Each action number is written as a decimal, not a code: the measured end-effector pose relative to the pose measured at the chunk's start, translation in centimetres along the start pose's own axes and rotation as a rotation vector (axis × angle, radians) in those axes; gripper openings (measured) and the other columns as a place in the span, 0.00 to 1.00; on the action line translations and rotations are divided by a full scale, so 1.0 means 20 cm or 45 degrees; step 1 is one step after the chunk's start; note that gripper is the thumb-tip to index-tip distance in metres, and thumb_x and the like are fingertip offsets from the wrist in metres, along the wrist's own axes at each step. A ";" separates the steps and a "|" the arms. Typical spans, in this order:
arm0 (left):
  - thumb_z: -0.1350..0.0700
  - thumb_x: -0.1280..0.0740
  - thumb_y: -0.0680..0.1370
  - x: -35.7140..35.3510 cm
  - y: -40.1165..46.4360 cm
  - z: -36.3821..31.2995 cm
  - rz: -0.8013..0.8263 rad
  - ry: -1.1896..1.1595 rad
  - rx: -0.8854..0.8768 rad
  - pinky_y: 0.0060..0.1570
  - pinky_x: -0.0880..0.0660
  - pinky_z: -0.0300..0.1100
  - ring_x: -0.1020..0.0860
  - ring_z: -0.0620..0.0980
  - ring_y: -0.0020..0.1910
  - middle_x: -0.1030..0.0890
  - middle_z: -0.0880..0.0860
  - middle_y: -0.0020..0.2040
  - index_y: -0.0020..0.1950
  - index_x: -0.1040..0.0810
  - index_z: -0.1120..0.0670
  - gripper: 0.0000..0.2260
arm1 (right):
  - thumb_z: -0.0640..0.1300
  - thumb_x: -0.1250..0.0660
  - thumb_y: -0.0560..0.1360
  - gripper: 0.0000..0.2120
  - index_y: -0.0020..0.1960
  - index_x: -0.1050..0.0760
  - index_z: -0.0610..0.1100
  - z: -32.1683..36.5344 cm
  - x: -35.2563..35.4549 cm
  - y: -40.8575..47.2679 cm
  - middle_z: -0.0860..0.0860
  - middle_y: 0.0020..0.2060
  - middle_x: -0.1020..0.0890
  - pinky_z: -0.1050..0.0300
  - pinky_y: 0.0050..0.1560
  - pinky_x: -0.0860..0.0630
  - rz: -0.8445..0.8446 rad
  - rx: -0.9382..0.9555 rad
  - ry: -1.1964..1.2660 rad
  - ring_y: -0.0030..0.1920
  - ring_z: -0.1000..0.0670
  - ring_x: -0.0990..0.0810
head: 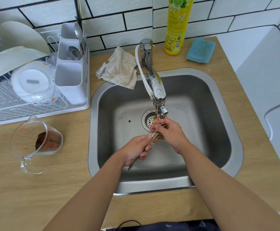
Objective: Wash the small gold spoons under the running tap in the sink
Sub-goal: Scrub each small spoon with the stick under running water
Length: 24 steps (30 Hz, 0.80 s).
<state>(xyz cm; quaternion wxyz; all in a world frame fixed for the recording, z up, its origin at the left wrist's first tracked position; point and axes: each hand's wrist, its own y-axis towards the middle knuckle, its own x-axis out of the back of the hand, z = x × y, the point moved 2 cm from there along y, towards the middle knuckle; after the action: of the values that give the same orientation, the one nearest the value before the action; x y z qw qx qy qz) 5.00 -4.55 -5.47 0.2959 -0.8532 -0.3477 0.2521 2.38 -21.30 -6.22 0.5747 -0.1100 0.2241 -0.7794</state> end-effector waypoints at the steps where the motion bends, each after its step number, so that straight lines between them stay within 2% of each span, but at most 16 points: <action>1: 0.45 0.41 0.84 0.00 0.00 0.00 -0.002 0.001 -0.001 0.25 0.39 0.36 0.38 0.44 0.24 0.31 0.48 0.31 0.60 0.23 0.59 0.18 | 0.37 0.32 0.81 0.03 0.50 0.20 0.41 0.00 0.00 0.00 0.47 0.43 0.12 0.53 0.39 0.16 -0.007 0.014 -0.017 0.43 0.44 0.13; 3: 0.46 0.41 0.84 0.00 0.00 0.00 -0.008 -0.003 0.003 0.25 0.39 0.36 0.38 0.43 0.24 0.31 0.47 0.31 0.59 0.23 0.59 0.17 | 0.39 0.34 0.82 0.06 0.49 0.19 0.39 0.00 -0.01 -0.01 0.45 0.41 0.13 0.52 0.37 0.16 0.013 0.049 -0.030 0.38 0.43 0.16; 5: 0.46 0.41 0.84 0.00 -0.01 -0.01 -0.009 0.000 0.013 0.24 0.39 0.36 0.38 0.43 0.23 0.31 0.47 0.30 0.59 0.23 0.58 0.17 | 0.41 0.36 0.83 0.09 0.49 0.18 0.40 0.00 -0.01 -0.01 0.44 0.42 0.13 0.50 0.38 0.16 0.047 0.061 -0.018 0.38 0.43 0.17; 7: 0.45 0.41 0.84 0.00 -0.02 -0.01 0.005 -0.010 0.031 0.23 0.39 0.35 0.38 0.43 0.23 0.31 0.47 0.30 0.59 0.23 0.58 0.17 | 0.42 0.36 0.84 0.08 0.56 0.19 0.42 0.00 -0.01 -0.01 0.44 0.44 0.14 0.50 0.40 0.17 0.078 0.047 0.026 0.41 0.43 0.16; 9: 0.44 0.41 0.84 -0.01 -0.03 -0.01 0.025 -0.016 0.046 0.24 0.40 0.35 0.39 0.43 0.23 0.32 0.47 0.30 0.60 0.24 0.58 0.19 | 0.42 0.34 0.83 0.12 0.66 0.22 0.46 0.00 -0.01 -0.01 0.43 0.48 0.14 0.50 0.40 0.17 0.076 0.022 0.079 0.45 0.45 0.14; 10: 0.43 0.41 0.83 -0.01 -0.03 -0.02 0.034 -0.009 0.049 0.24 0.41 0.36 0.39 0.43 0.24 0.33 0.47 0.31 0.60 0.24 0.58 0.20 | 0.42 0.33 0.83 0.13 0.66 0.23 0.47 0.00 -0.01 -0.01 0.42 0.49 0.14 0.49 0.41 0.17 0.066 0.027 0.080 0.45 0.46 0.13; 14: 0.42 0.41 0.83 -0.04 -0.04 -0.01 0.071 -0.010 0.054 0.25 0.43 0.36 0.40 0.43 0.23 0.34 0.47 0.31 0.58 0.24 0.58 0.20 | 0.43 0.32 0.82 0.05 0.54 0.19 0.43 0.00 0.00 -0.01 0.45 0.45 0.12 0.50 0.41 0.15 0.001 0.079 0.026 0.42 0.47 0.13; 16: 0.44 0.41 0.83 -0.04 -0.04 -0.01 0.097 -0.016 0.059 0.23 0.43 0.35 0.40 0.43 0.22 0.34 0.47 0.30 0.56 0.25 0.58 0.17 | 0.47 0.36 0.84 0.11 0.50 0.19 0.43 0.00 0.00 -0.02 0.47 0.45 0.11 0.52 0.40 0.15 -0.006 0.056 0.019 0.43 0.47 0.12; 19: 0.47 0.42 0.84 -0.04 -0.04 -0.02 0.060 -0.059 0.023 0.23 0.42 0.35 0.40 0.43 0.22 0.34 0.48 0.30 0.52 0.27 0.57 0.14 | 0.54 0.43 0.86 0.17 0.53 0.17 0.48 0.01 -0.01 0.00 0.48 0.49 0.11 0.51 0.51 0.17 -0.029 -0.035 0.099 0.50 0.47 0.13; 22: 0.46 0.43 0.85 -0.03 -0.03 -0.04 0.030 -0.197 -0.024 0.24 0.42 0.36 0.41 0.44 0.23 0.36 0.48 0.30 0.48 0.29 0.56 0.14 | 0.64 0.35 0.80 0.18 0.56 0.18 0.51 0.01 0.00 -0.01 0.52 0.51 0.14 0.55 0.53 0.25 0.036 -0.176 -0.023 0.53 0.52 0.18; 24: 0.45 0.43 0.84 -0.04 -0.03 -0.05 0.062 -0.241 -0.010 0.26 0.41 0.37 0.40 0.44 0.24 0.36 0.49 0.30 0.47 0.29 0.56 0.15 | 0.63 0.30 0.77 0.19 0.55 0.18 0.48 -0.01 -0.02 -0.03 0.57 0.44 0.15 0.59 0.50 0.29 0.214 -0.218 -0.146 0.48 0.58 0.19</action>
<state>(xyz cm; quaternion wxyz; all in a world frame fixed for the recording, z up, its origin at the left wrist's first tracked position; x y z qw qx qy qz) 4.86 -5.13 -4.28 0.2521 -0.8350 -0.3543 0.3372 1.85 -20.72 -6.00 0.6385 -0.1838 0.2649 -0.6988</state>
